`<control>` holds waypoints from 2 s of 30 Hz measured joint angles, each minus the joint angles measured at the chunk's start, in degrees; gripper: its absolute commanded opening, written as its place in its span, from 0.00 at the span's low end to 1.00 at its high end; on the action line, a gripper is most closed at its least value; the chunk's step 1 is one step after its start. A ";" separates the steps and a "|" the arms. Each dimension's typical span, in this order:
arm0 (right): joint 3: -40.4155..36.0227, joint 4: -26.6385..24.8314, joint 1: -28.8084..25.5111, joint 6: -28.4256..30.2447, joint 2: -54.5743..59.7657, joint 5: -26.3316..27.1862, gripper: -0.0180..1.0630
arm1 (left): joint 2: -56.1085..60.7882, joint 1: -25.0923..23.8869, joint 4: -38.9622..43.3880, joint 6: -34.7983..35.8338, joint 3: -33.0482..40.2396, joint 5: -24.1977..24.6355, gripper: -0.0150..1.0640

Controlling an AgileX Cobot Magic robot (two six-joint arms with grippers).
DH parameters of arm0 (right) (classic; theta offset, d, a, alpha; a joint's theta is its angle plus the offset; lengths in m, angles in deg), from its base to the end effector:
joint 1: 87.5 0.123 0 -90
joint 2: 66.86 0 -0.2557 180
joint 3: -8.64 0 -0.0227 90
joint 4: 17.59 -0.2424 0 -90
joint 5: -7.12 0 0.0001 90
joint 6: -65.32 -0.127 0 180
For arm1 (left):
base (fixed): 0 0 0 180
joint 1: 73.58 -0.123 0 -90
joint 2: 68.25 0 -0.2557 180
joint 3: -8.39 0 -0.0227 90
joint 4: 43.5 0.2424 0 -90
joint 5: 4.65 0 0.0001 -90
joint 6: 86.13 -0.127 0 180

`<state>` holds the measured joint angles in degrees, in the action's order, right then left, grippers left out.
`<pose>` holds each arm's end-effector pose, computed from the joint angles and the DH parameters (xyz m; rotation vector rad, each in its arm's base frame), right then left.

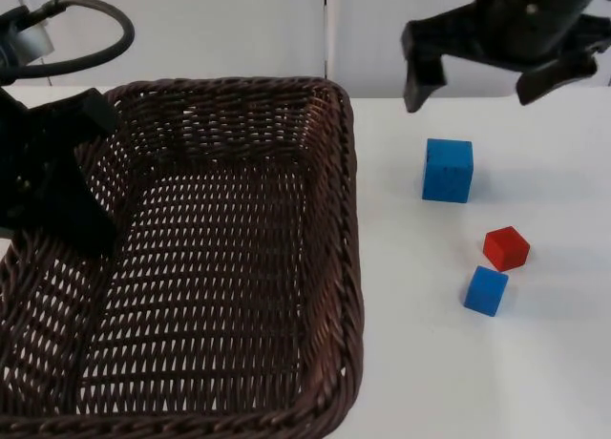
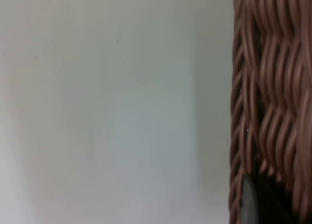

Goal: Pick up the basket with the left hand and place the largest block into the basket with the right hand.

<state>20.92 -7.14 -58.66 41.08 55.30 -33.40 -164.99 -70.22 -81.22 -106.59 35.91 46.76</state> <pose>0.3882 0.1967 0.1692 -0.2448 2.5988 0.1263 0.2603 -0.0762 0.1497 0.0221 2.8963 -0.7561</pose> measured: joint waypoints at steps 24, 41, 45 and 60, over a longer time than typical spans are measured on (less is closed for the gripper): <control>2.05 23.75 0.63 -39.24 17.43 10.81 0.99 | 0.00 0.00 0.10 0.00 0.00 -1.25 0.01; 2.05 32.54 0.63 -49.56 19.03 14.29 0.97 | 0.00 0.00 0.10 -0.11 0.00 -1.25 0.01; 2.05 32.54 0.63 -49.67 19.12 14.39 0.80 | 0.00 0.00 0.10 -0.11 0.00 -1.25 0.01; 2.05 32.54 0.63 -48.89 18.22 11.46 0.03 | 0.00 0.00 0.10 -0.11 0.00 -1.25 0.01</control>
<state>22.97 25.40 -58.03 -7.81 73.52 -21.94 -164.99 -70.22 -81.11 -106.69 35.91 45.52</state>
